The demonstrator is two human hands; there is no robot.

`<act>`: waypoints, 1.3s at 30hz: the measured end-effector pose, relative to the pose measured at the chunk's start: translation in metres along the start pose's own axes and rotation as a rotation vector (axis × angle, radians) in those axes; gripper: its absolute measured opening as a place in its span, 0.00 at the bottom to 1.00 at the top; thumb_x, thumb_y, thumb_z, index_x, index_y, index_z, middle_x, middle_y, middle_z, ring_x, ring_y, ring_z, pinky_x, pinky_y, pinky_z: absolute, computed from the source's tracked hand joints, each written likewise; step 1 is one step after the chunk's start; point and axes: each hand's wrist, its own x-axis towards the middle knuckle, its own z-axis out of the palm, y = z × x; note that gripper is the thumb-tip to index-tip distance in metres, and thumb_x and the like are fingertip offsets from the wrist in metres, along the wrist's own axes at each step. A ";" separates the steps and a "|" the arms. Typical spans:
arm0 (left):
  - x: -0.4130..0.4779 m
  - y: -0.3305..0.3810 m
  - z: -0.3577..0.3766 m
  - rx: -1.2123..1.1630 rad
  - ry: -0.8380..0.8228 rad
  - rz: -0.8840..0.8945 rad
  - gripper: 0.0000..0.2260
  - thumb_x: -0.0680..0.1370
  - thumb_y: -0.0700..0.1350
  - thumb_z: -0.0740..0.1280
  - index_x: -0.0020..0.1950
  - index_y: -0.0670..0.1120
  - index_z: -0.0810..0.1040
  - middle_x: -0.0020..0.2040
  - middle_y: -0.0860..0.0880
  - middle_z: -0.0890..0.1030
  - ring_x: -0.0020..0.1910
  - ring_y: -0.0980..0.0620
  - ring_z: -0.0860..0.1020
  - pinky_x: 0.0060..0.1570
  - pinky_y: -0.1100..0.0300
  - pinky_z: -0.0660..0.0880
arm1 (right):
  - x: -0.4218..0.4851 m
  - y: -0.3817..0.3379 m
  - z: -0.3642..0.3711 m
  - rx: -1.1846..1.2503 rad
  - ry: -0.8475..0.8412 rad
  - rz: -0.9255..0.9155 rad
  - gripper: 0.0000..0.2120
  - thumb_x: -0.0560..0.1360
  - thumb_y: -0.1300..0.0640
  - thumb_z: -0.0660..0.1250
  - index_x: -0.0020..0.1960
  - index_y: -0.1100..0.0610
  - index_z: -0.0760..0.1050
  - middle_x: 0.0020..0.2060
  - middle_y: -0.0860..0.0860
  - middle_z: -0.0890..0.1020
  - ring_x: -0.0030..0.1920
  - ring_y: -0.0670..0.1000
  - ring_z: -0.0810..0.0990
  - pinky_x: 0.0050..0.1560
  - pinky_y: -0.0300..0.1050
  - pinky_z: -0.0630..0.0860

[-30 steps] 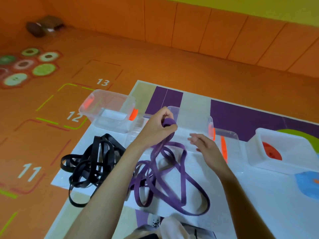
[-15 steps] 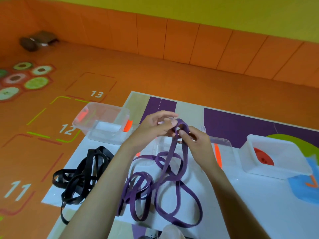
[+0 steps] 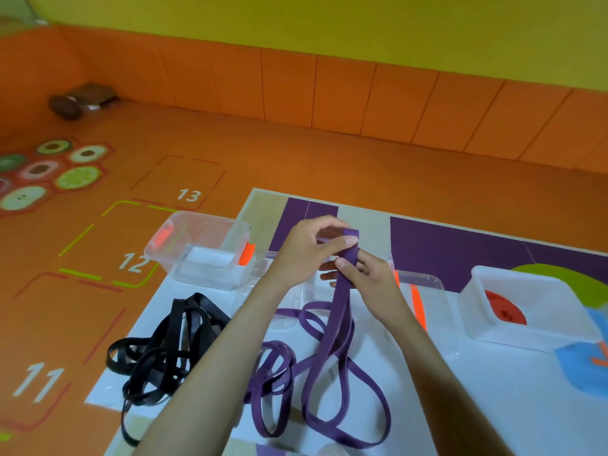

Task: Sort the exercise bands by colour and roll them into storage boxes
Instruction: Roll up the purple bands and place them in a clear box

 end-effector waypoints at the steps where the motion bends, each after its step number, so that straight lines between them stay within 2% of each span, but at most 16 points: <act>1: 0.001 0.003 0.000 -0.044 0.001 -0.006 0.06 0.79 0.45 0.75 0.55 0.46 0.86 0.46 0.49 0.86 0.45 0.58 0.83 0.51 0.59 0.78 | 0.000 -0.002 -0.001 0.018 0.005 -0.007 0.08 0.84 0.61 0.65 0.61 0.58 0.80 0.47 0.53 0.89 0.47 0.54 0.89 0.49 0.40 0.83; 4: 0.009 0.011 -0.002 -0.121 0.037 0.004 0.05 0.80 0.42 0.74 0.55 0.43 0.85 0.45 0.45 0.87 0.44 0.51 0.85 0.49 0.52 0.83 | -0.001 -0.006 -0.005 0.059 0.032 -0.007 0.09 0.84 0.60 0.65 0.61 0.60 0.79 0.47 0.57 0.88 0.47 0.57 0.89 0.48 0.42 0.83; 7: 0.013 0.017 -0.001 -0.180 0.084 0.026 0.05 0.81 0.39 0.73 0.55 0.40 0.84 0.44 0.42 0.86 0.43 0.50 0.85 0.46 0.55 0.83 | -0.001 -0.012 -0.004 0.042 0.074 -0.019 0.08 0.84 0.58 0.64 0.59 0.61 0.79 0.45 0.57 0.88 0.42 0.59 0.89 0.42 0.42 0.83; 9: 0.011 0.015 0.001 -0.233 0.132 0.035 0.05 0.81 0.40 0.73 0.56 0.42 0.84 0.44 0.43 0.86 0.44 0.52 0.84 0.46 0.57 0.82 | 0.001 -0.016 -0.003 0.010 0.108 -0.033 0.09 0.85 0.58 0.64 0.57 0.62 0.79 0.43 0.56 0.89 0.39 0.59 0.88 0.40 0.43 0.83; 12: 0.002 0.010 0.002 -0.189 0.143 0.068 0.08 0.80 0.41 0.74 0.59 0.48 0.84 0.50 0.51 0.87 0.50 0.55 0.85 0.53 0.61 0.80 | 0.002 -0.023 0.000 0.062 0.156 -0.008 0.09 0.85 0.57 0.63 0.59 0.61 0.79 0.43 0.57 0.88 0.37 0.60 0.88 0.39 0.48 0.84; 15: -0.010 0.002 0.002 -0.164 0.067 0.096 0.09 0.81 0.41 0.73 0.61 0.45 0.84 0.57 0.52 0.86 0.58 0.53 0.84 0.60 0.59 0.79 | -0.001 -0.025 0.002 0.133 0.166 0.073 0.08 0.85 0.54 0.64 0.59 0.56 0.79 0.44 0.57 0.89 0.39 0.62 0.88 0.40 0.56 0.84; 18: -0.021 -0.007 0.000 -0.063 0.057 0.141 0.10 0.81 0.42 0.73 0.63 0.47 0.84 0.64 0.55 0.83 0.65 0.55 0.80 0.64 0.62 0.76 | -0.004 -0.023 0.002 0.171 0.181 0.113 0.07 0.86 0.57 0.63 0.59 0.59 0.75 0.44 0.57 0.89 0.40 0.63 0.89 0.41 0.56 0.84; 20: -0.028 -0.014 -0.001 -0.002 0.076 0.139 0.11 0.82 0.44 0.72 0.64 0.48 0.83 0.62 0.56 0.83 0.63 0.54 0.81 0.60 0.63 0.77 | -0.005 -0.018 0.000 0.150 0.205 0.121 0.05 0.85 0.59 0.63 0.59 0.60 0.74 0.43 0.57 0.89 0.40 0.61 0.89 0.42 0.58 0.85; 22: -0.034 -0.016 -0.001 -0.005 0.085 0.098 0.11 0.82 0.44 0.72 0.64 0.49 0.82 0.55 0.57 0.84 0.56 0.53 0.83 0.56 0.61 0.79 | -0.005 -0.012 0.002 0.072 0.249 0.105 0.03 0.84 0.59 0.65 0.57 0.57 0.76 0.41 0.56 0.89 0.41 0.60 0.89 0.44 0.63 0.85; 25: -0.035 -0.013 0.006 -0.060 0.141 0.028 0.08 0.80 0.44 0.75 0.58 0.48 0.84 0.50 0.56 0.86 0.51 0.54 0.85 0.53 0.62 0.80 | -0.006 -0.003 0.007 -0.060 0.298 0.063 0.03 0.82 0.58 0.68 0.52 0.52 0.79 0.39 0.51 0.89 0.39 0.57 0.89 0.46 0.66 0.84; 27: -0.030 -0.011 0.007 -0.131 0.223 -0.009 0.04 0.80 0.43 0.75 0.54 0.46 0.86 0.48 0.53 0.88 0.50 0.52 0.86 0.54 0.56 0.82 | -0.006 -0.003 0.009 -0.005 0.296 0.073 0.03 0.81 0.60 0.69 0.53 0.53 0.80 0.42 0.51 0.88 0.40 0.56 0.89 0.46 0.64 0.85; 29: -0.025 -0.012 0.003 -0.233 0.267 -0.033 0.04 0.80 0.40 0.74 0.53 0.42 0.87 0.48 0.48 0.88 0.50 0.48 0.87 0.56 0.50 0.84 | -0.007 -0.005 0.007 0.108 0.232 0.113 0.04 0.81 0.60 0.71 0.55 0.56 0.82 0.48 0.57 0.87 0.44 0.57 0.89 0.45 0.60 0.86; 32: -0.022 -0.009 -0.007 -0.341 0.299 -0.049 0.05 0.80 0.38 0.73 0.55 0.40 0.87 0.48 0.46 0.88 0.50 0.48 0.87 0.53 0.52 0.85 | -0.005 -0.008 0.001 0.201 0.139 0.133 0.09 0.80 0.59 0.72 0.59 0.58 0.83 0.51 0.60 0.85 0.49 0.58 0.89 0.44 0.54 0.86; 34: -0.022 -0.006 -0.010 -0.386 0.302 -0.052 0.05 0.80 0.37 0.73 0.55 0.39 0.86 0.48 0.45 0.88 0.49 0.47 0.87 0.51 0.57 0.84 | -0.001 -0.008 -0.002 0.241 0.177 0.117 0.10 0.79 0.59 0.72 0.60 0.59 0.83 0.49 0.59 0.87 0.50 0.58 0.89 0.43 0.52 0.86; 37: -0.023 -0.009 -0.009 -0.407 0.259 -0.066 0.05 0.80 0.37 0.74 0.55 0.38 0.85 0.50 0.43 0.88 0.52 0.45 0.87 0.53 0.54 0.84 | 0.006 -0.010 -0.006 0.341 0.259 0.114 0.17 0.74 0.55 0.76 0.61 0.59 0.83 0.49 0.60 0.87 0.51 0.60 0.88 0.48 0.56 0.86; 39: -0.025 -0.015 -0.008 -0.367 0.219 -0.075 0.03 0.79 0.38 0.75 0.52 0.41 0.86 0.49 0.46 0.88 0.52 0.46 0.86 0.55 0.53 0.84 | 0.010 -0.011 -0.007 0.379 0.315 0.126 0.18 0.72 0.54 0.77 0.60 0.58 0.84 0.50 0.61 0.87 0.51 0.60 0.88 0.51 0.59 0.85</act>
